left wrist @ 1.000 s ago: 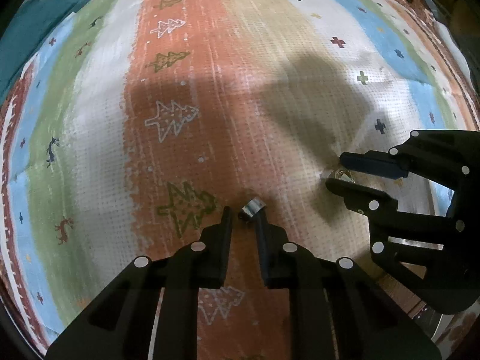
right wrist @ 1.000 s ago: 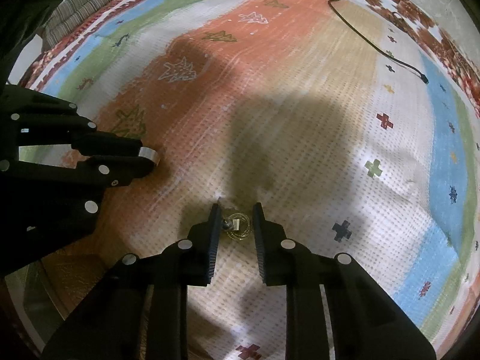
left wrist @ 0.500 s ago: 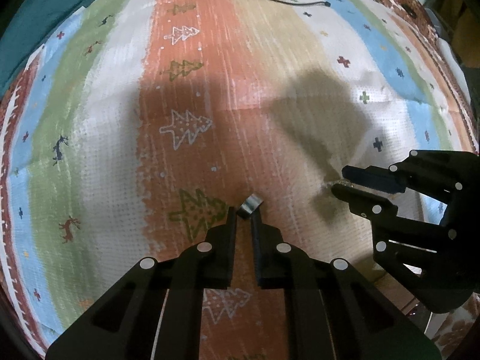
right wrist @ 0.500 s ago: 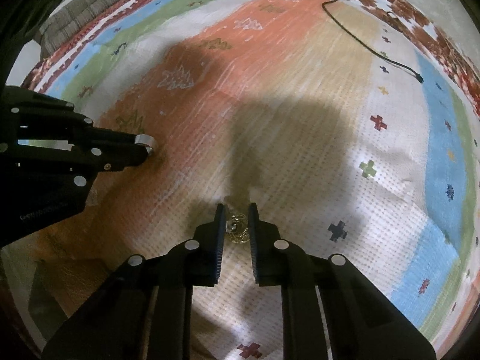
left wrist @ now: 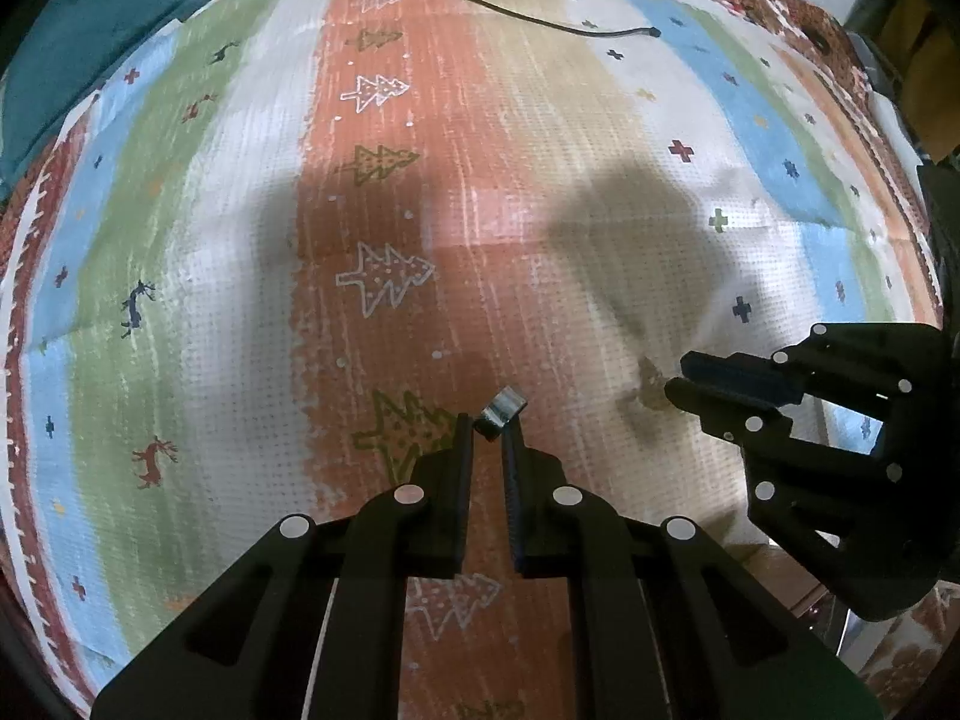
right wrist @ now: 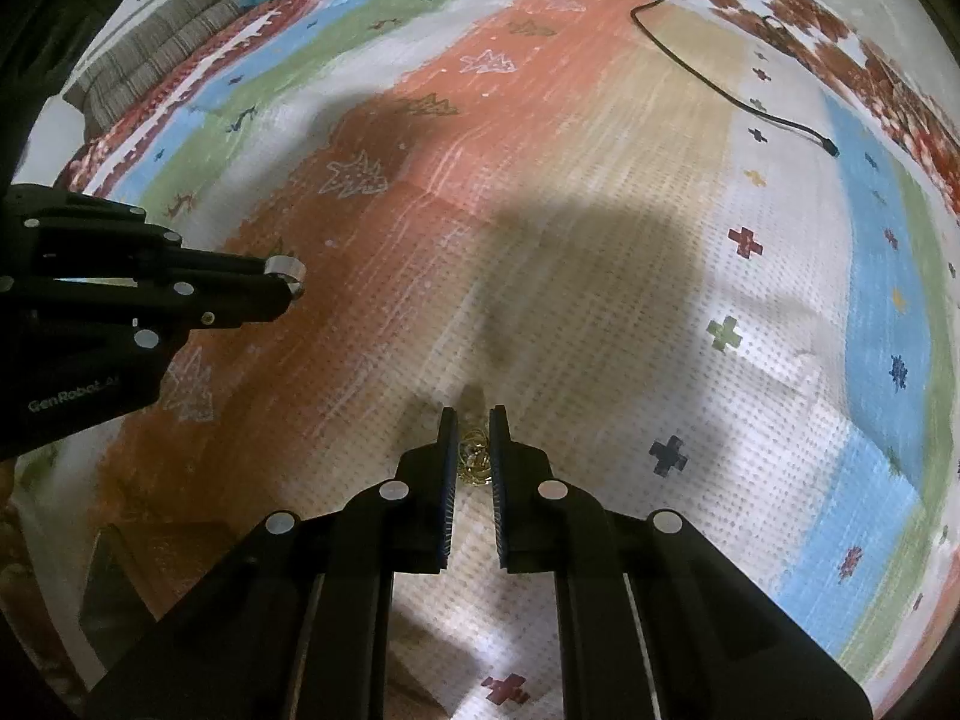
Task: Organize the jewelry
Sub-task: 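Lift the ring and charm and carry them over the silver tin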
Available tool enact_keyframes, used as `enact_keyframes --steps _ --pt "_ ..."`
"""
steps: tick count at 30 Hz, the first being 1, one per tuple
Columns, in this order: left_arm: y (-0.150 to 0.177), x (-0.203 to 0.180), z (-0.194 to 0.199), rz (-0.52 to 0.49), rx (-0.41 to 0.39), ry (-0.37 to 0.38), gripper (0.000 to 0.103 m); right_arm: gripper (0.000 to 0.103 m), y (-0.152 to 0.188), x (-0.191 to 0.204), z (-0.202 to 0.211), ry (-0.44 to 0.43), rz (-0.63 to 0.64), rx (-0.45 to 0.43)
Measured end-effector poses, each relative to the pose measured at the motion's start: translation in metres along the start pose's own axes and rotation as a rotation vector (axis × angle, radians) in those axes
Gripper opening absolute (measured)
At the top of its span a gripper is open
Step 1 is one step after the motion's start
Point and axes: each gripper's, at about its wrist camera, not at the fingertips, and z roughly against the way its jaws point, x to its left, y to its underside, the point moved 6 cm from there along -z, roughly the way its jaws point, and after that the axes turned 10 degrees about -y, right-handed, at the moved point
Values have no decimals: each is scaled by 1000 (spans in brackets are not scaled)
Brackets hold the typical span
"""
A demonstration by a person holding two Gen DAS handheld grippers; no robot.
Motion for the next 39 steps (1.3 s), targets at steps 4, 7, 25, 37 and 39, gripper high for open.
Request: enact_keyframes --steps 4,7,25,37,39 --pt "-1 -2 2 -6 -5 -1 9 11 -2 -2 6 -2 -5 -16" --pt "-2 -2 5 -3 -12 1 9 11 -1 -1 12 13 -10 -26" --pt "4 0 31 12 -58 -13 9 11 17 -4 44 145 -105 -44" --pt "13 -15 60 -19 -116 -13 9 11 28 3 66 194 -166 -79" --pt "15 -17 64 -21 -125 -12 9 11 31 5 71 197 -181 -93"
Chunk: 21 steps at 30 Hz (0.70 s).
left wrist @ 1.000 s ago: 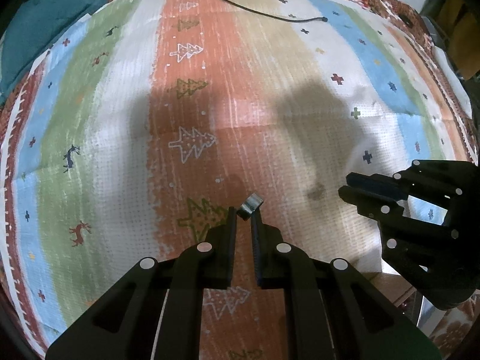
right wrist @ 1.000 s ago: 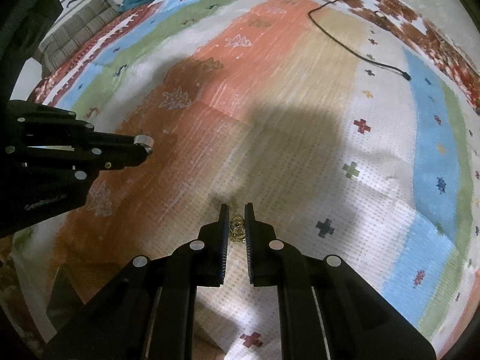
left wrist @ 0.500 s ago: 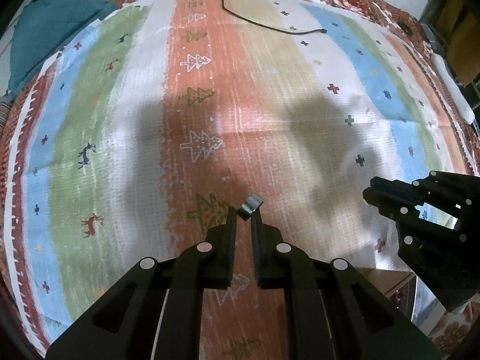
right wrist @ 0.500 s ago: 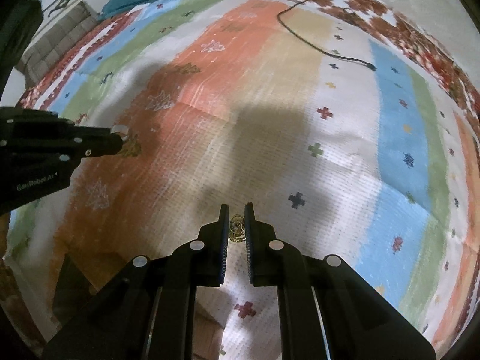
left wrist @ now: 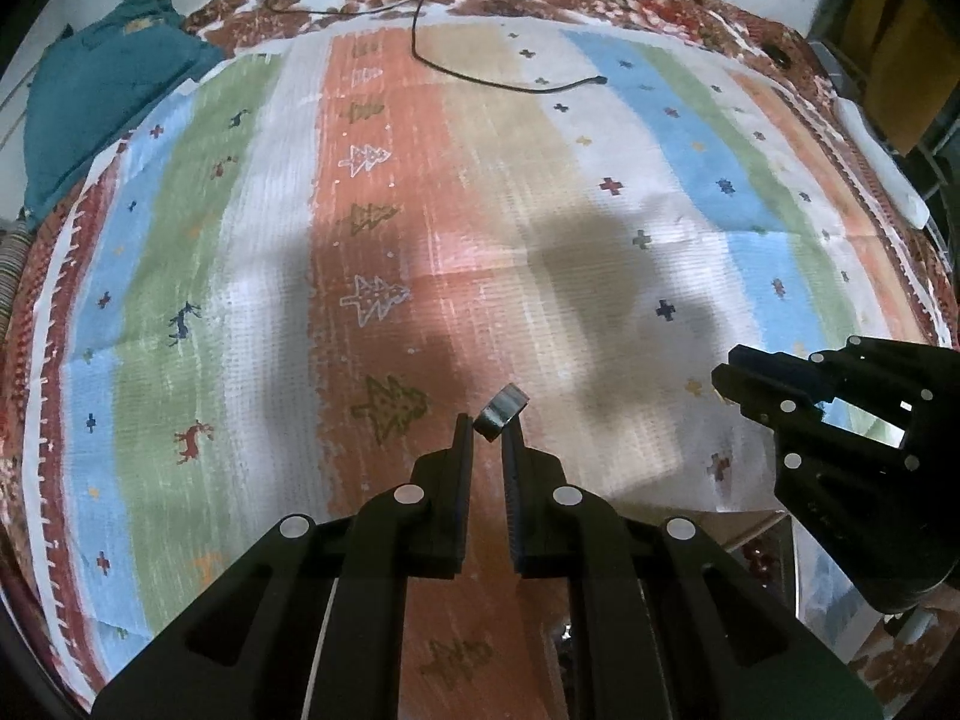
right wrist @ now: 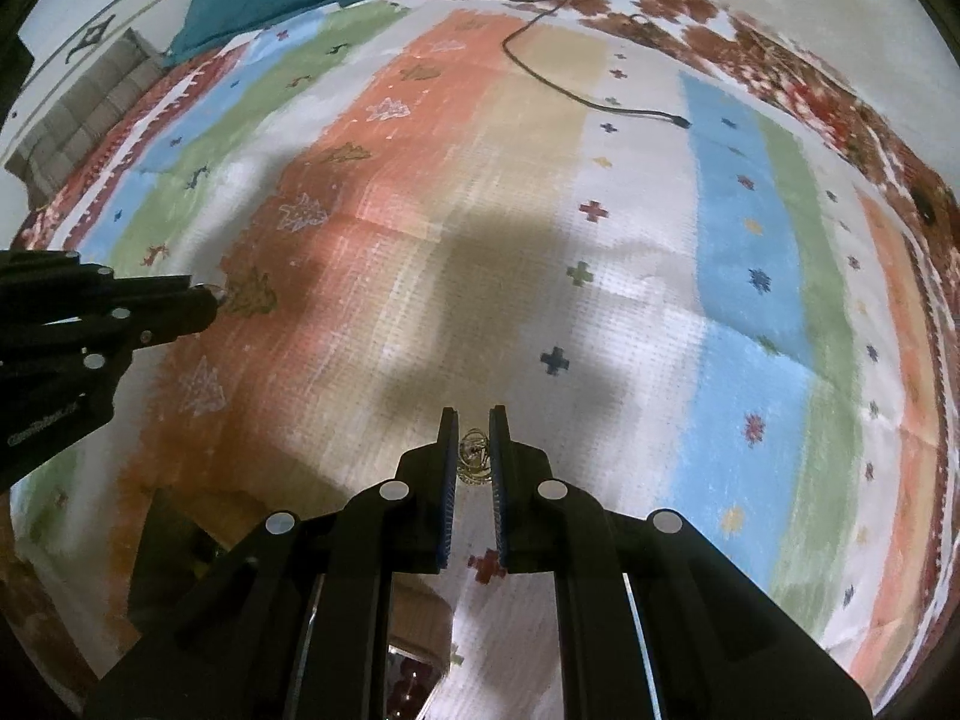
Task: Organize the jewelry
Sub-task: 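Lift the ring and charm and carry them over the silver tin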
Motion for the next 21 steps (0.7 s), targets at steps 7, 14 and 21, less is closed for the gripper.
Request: enact_keyframes --steps 7,14,21 --pt "6 -9 22 -17 -45 12 9 11 6 6 23 -14 -24 -52" --pt "18 -19 48 -30 -97 39 9 11 17 9 41 -3 -51 -96" --pt "33 -31 70 -46 -141 65 9 11 32 20 57 -10 -57 -129"
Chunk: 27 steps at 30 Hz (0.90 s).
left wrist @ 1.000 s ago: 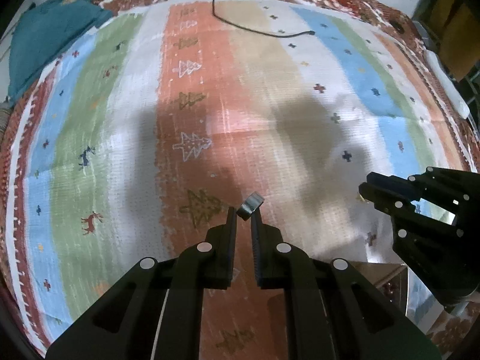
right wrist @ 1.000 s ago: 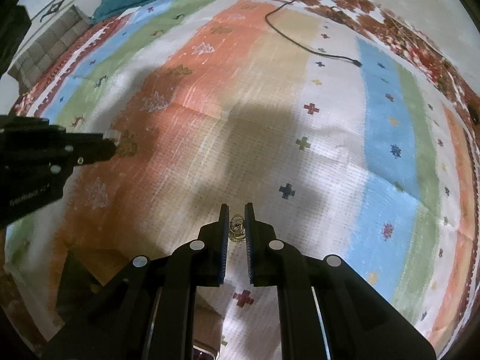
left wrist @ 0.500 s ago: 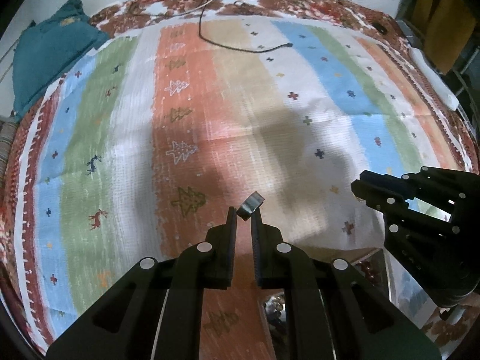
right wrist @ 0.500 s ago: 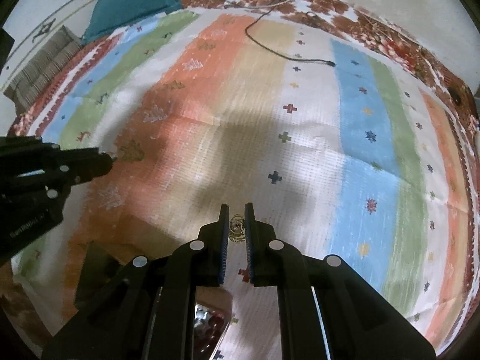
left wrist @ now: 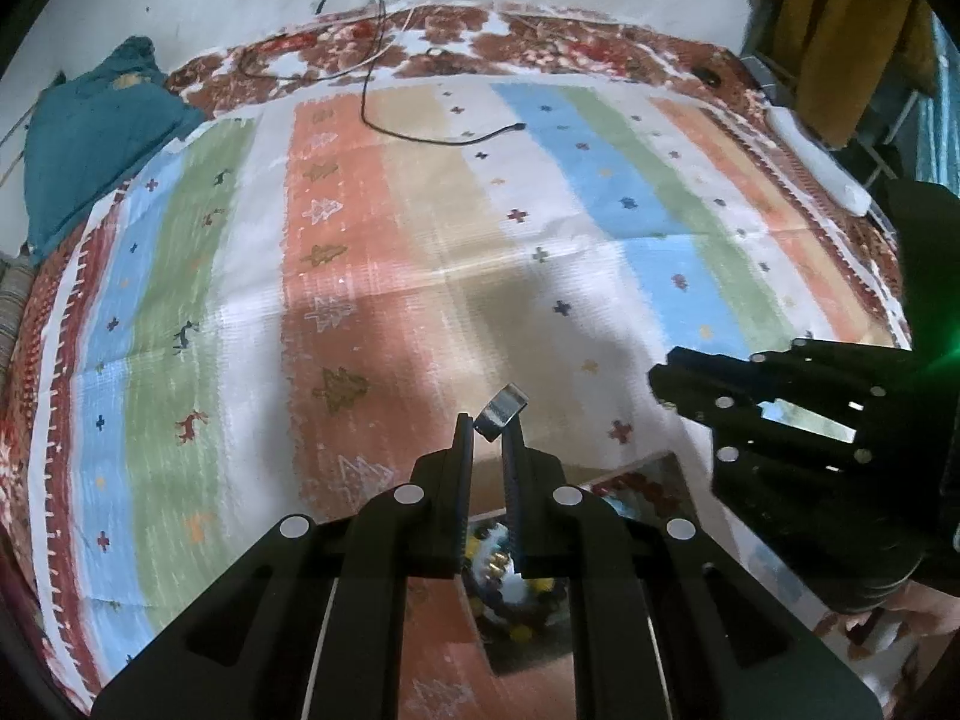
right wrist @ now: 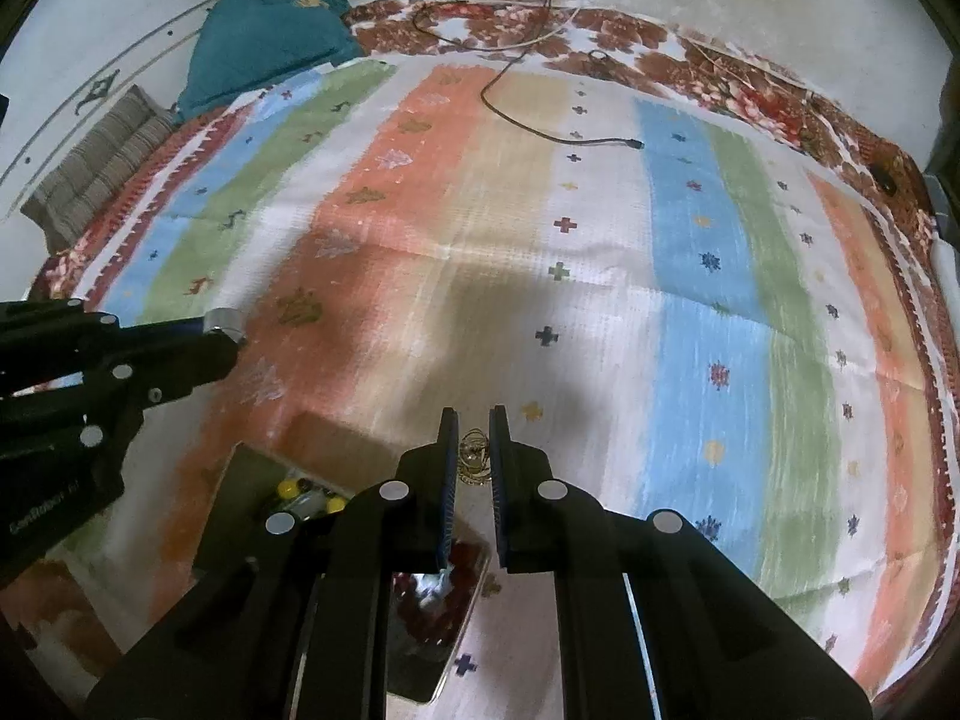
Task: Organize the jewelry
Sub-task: 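Lift the ring and charm and carry them over the silver tin, then lower the ring and charm into the tin and open both grippers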
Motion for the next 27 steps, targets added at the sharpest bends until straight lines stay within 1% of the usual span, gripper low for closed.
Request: enact_keyframes --steps 5,14,20,24,27 --pt "12 -10 17 -16 -31 22 9 11 10 5 12 -12 -3 -20" --pt "29 -18 34 -29 -63 30 9 11 25 10 25 -22 -2 -40" --pt "37 -19 39 -24 -71 28 9 11 35 18 35 -45 2 -53" --pt "39 -21 45 -23 -79 40 9 11 41 25 37 -63 16 -50" --pt "43 -22 44 -23 -71 44 9 11 42 28 38 -65 26 -53"
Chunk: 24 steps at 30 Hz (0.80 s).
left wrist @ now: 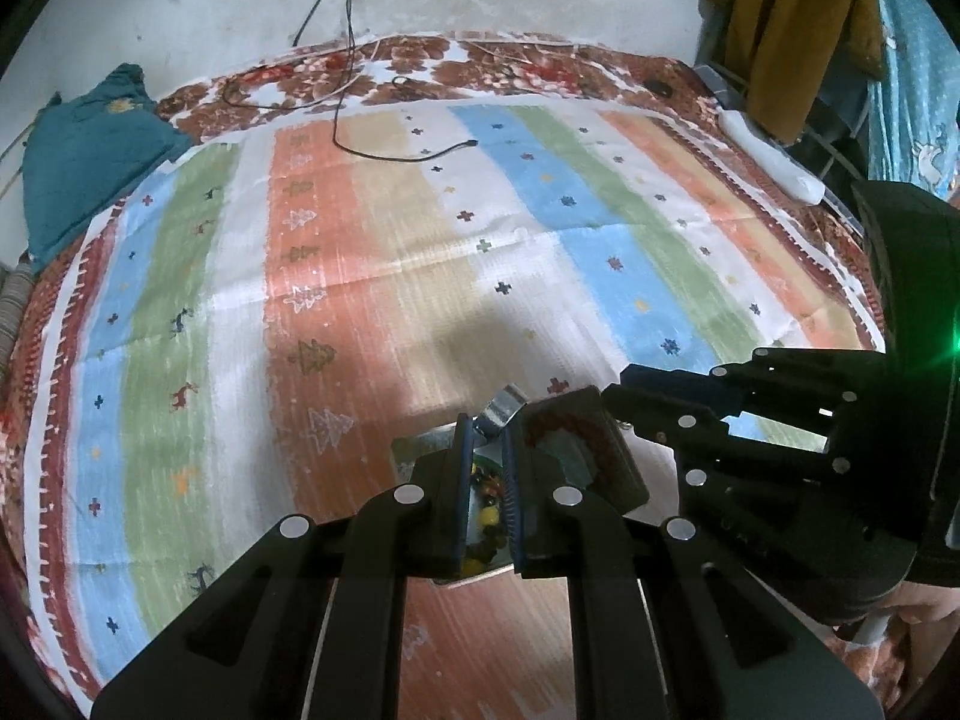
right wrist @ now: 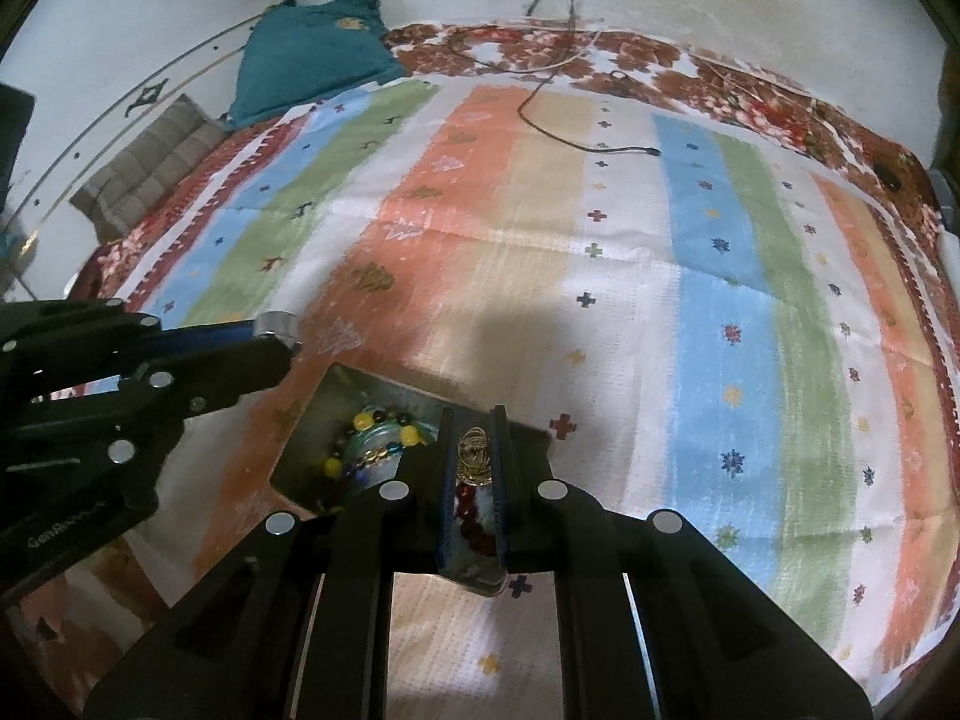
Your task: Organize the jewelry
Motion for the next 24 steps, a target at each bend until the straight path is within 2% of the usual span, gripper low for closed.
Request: enact_keyframes --steps 5,7,9,14,18,20,24 --pt "1 3 -3 15 11 -16 12 14 -1 3 -2 -6 0 -6" --pt "1 7 -5 25 20 -32 17 35 0 0 -1 20 0 -3" --pt "1 11 -4 29 15 -53 19 35 0 -4 0 29 -3 -1" --pt "6 15 6 42 2 -32 28 36 5 -7 8 30 -26 -1" --pt "13 16 16 53 -12 -8 34 43 11 -8 18 23 -43 -13" --pt "17 18 19 59 -15 -2 41 47 13 -9 24 37 -47 -25" --pt "23 22 26 74 -22 11 48 58 15 -7 43 24 -36 -74"
